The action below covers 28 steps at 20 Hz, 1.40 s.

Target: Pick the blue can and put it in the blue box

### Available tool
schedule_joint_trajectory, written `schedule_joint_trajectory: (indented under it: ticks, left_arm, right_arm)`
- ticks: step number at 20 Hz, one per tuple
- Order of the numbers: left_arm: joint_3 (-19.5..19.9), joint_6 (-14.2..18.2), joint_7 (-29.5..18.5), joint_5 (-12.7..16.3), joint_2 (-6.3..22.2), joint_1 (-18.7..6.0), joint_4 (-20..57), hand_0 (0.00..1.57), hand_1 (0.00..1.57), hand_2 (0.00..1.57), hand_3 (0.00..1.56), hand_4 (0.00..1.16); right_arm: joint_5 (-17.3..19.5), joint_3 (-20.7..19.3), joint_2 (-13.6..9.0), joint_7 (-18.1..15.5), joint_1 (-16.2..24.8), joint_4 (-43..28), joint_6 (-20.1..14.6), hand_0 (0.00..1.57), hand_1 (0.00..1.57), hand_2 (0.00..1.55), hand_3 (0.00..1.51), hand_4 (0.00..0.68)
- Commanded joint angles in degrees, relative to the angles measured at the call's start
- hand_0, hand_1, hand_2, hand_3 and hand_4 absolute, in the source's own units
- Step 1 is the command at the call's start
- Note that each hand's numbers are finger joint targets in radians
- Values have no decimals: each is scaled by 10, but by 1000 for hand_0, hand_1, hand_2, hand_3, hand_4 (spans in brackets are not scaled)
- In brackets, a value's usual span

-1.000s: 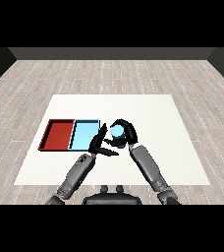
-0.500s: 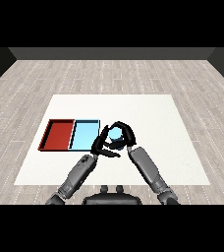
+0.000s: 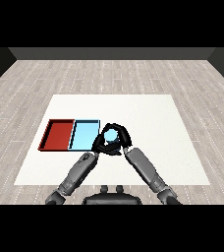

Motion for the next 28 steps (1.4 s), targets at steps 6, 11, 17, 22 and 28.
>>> schedule_joint_trajectory:
  ticks: [6, 11, 17, 22, 28]
  left_arm:
    - [-8, 53, 43, -24, -4, -38, 2, 0, 0, 0, 0, 108]
    - [-55, 121, 53, -45, -3, -40, 28, 0, 0, 0, 0, 0]
    - [-59, 137, 57, -63, -3, -100, 55, 0, 0, 0, 0, 206]
    - [-43, 139, 13, -34, -2, -64, 61, 776, 776, 789, 205, 641]
    - [-59, 182, 42, -17, -3, -63, 34, 829, 829, 859, 570, 641]
  right_arm:
    - [-28, 25, 1, 11, -21, 0, -13, 1485, 1485, 1468, 1407, 536]
    - [-28, 15, 1, 20, -7, -26, 10, 1490, 1490, 1460, 1408, 571]
    - [-42, 10, 0, 11, -48, 26, 3, 1475, 1475, 1457, 1399, 559]
    - [-76, 43, 0, -33, -51, 50, -22, 1483, 1483, 1461, 1408, 587]
    - [-32, 36, 0, -4, -16, -14, -13, 1468, 1468, 1452, 1403, 576]
